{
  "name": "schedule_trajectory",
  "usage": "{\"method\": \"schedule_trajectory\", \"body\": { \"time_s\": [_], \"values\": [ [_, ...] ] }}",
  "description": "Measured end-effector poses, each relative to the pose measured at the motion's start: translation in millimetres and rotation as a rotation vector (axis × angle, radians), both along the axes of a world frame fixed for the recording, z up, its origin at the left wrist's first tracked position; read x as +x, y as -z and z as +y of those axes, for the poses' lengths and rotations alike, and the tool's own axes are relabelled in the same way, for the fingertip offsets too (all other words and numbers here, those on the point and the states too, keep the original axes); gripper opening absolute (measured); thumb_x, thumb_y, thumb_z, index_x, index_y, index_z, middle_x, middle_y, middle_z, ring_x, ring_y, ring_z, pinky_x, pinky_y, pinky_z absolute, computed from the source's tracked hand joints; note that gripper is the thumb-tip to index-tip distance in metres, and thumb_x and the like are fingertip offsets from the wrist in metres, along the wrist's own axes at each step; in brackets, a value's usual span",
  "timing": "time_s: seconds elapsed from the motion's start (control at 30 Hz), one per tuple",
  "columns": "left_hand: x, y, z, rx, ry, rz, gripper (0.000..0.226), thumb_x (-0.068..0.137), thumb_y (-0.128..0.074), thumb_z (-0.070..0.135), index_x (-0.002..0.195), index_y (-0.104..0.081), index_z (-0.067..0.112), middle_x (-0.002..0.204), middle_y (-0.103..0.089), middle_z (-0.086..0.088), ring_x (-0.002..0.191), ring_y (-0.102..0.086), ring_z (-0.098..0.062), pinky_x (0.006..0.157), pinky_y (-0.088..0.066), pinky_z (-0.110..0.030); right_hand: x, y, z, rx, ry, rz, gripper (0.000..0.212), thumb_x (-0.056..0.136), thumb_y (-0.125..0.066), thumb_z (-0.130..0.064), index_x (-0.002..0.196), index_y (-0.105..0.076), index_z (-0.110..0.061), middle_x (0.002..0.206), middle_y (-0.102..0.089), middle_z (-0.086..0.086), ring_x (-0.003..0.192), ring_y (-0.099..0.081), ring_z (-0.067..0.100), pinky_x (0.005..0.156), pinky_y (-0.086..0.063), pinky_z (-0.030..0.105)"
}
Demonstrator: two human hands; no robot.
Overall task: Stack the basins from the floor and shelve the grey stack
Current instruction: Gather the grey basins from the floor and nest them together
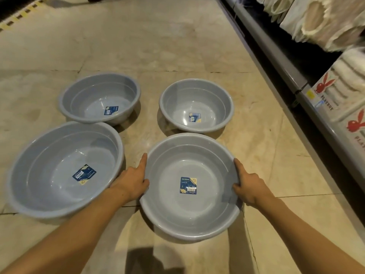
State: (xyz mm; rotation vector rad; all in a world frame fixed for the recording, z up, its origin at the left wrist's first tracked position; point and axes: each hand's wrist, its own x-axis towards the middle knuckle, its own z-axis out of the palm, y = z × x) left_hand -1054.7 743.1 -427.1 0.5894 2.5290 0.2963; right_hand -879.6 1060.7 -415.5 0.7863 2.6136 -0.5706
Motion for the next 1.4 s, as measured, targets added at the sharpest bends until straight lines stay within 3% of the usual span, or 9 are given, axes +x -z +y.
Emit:
{"method": "schedule_trajectory", "body": {
  "time_s": [0.33, 0.5, 0.63, 0.73, 0.87, 1.0, 1.17, 1.3, 1.4],
  "values": [
    [-25.2, -57.7, -7.3, 0.073, 0.087, 0.154, 0.078, 0.099, -0.051, 0.036, 0.158, -0.001, 0.029, 0.101, -0.066, -0.01, 0.084, -0.065, -0.024, 0.083, -0.058, -0.044, -19.5, -51.5, 14.9, 0.052, -0.036, 0.155, 0.075, 0.089, -0.057, -0.033, 0.153, -0.017, -0.028, 0.099, -0.065, 0.007, 0.07, -0.059, 0.021, 0.062, -0.05, 0.034],
    [-70.9, -123.5, 19.7, 0.266, 0.097, 0.318, 0.051, 0.092, -0.059, 0.026, 0.137, -0.035, 0.02, 0.096, -0.064, -0.011, 0.075, -0.061, -0.026, 0.071, -0.052, -0.042, -59.2, -113.3, 35.9, 0.18, -0.035, 0.262, 0.06, 0.092, -0.062, -0.031, 0.144, -0.036, -0.019, 0.085, -0.058, 0.005, 0.059, -0.064, 0.022, 0.058, -0.059, 0.042],
    [-118.1, -177.7, 61.9, 0.29, 0.092, 0.431, 0.046, 0.095, -0.056, 0.026, 0.137, -0.044, 0.012, 0.112, -0.066, -0.018, 0.087, -0.06, -0.036, 0.074, -0.051, -0.046, -99.3, -161.9, 62.1, 0.225, 0.06, 0.403, 0.053, 0.091, -0.065, -0.025, 0.139, -0.045, -0.017, 0.085, -0.058, 0.003, 0.056, -0.064, 0.02, 0.033, -0.046, 0.022],
    [-144.8, -197.4, 86.7, 0.288, 0.089, 0.502, 0.044, 0.095, -0.056, 0.027, 0.135, -0.047, 0.011, 0.114, -0.064, -0.02, 0.094, -0.061, -0.041, 0.082, -0.054, -0.053, -121.6, -182.1, 79.5, 0.281, 0.068, 0.448, 0.048, 0.091, -0.063, -0.025, 0.136, -0.047, -0.015, 0.098, -0.061, 0.012, 0.063, -0.061, 0.025, 0.044, -0.049, 0.027],
    [-173.7, -188.3, 113.5, 0.289, 0.057, 0.52, 0.041, 0.094, -0.056, 0.03, 0.131, -0.05, 0.013, 0.113, -0.063, -0.019, 0.094, -0.061, -0.039, 0.085, -0.055, -0.053, -145.5, -178.4, 98.9, 0.317, 0.108, 0.484, 0.044, 0.092, -0.062, -0.023, 0.133, -0.051, -0.011, 0.104, -0.062, 0.017, 0.077, -0.056, 0.03, 0.067, -0.053, 0.04],
    [-202.3, -159.9, 135.1, 0.302, 0.027, 0.495, 0.039, 0.094, -0.055, 0.031, 0.129, -0.051, 0.015, 0.113, -0.063, -0.018, 0.091, -0.062, -0.039, 0.082, -0.057, -0.053, -175.0, -156.0, 117.9, 0.313, 0.138, 0.516, 0.028, 0.092, -0.063, -0.02, 0.118, -0.059, -0.011, 0.096, -0.062, 0.011, 0.067, -0.051, 0.02, 0.065, -0.042, 0.033],
    [-232.1, -110.1, 157.1, 0.314, -0.002, 0.487, 0.042, 0.097, -0.052, 0.028, 0.135, -0.047, 0.012, 0.116, -0.064, -0.021, 0.087, -0.055, -0.033, 0.074, -0.048, -0.044, -212.9, -114.3, 133.7, 0.263, 0.227, 0.549, 0.037, 0.095, -0.063, -0.021, 0.131, -0.056, -0.013, 0.102, -0.064, 0.01, 0.081, -0.064, 0.027, 0.075, -0.059, 0.045],
    [-245.6, -72.9, 163.7, 0.283, -0.02, 0.447, 0.041, 0.098, -0.049, 0.029, 0.135, -0.045, 0.01, 0.119, -0.063, -0.025, 0.102, -0.058, -0.047, 0.085, -0.051, -0.051, -238.7, -76.3, 147.0, 0.309, 0.252, 0.59, 0.032, 0.094, -0.064, -0.022, 0.125, -0.06, -0.015, 0.092, -0.059, 0.004, 0.075, -0.057, 0.022, 0.064, -0.049, 0.035],
    [-249.6, -53.0, 166.2, 0.24, -0.039, 0.433, 0.038, 0.099, -0.049, 0.03, 0.13, -0.045, 0.008, 0.114, -0.062, -0.027, 0.096, -0.058, -0.045, 0.077, -0.05, -0.049, -247.4, -49.0, 152.4, 0.346, 0.249, 0.549, 0.03, 0.094, -0.061, -0.025, 0.122, -0.061, -0.014, 0.096, -0.064, 0.009, 0.077, -0.058, 0.026, 0.066, -0.05, 0.037]
  ]
}}
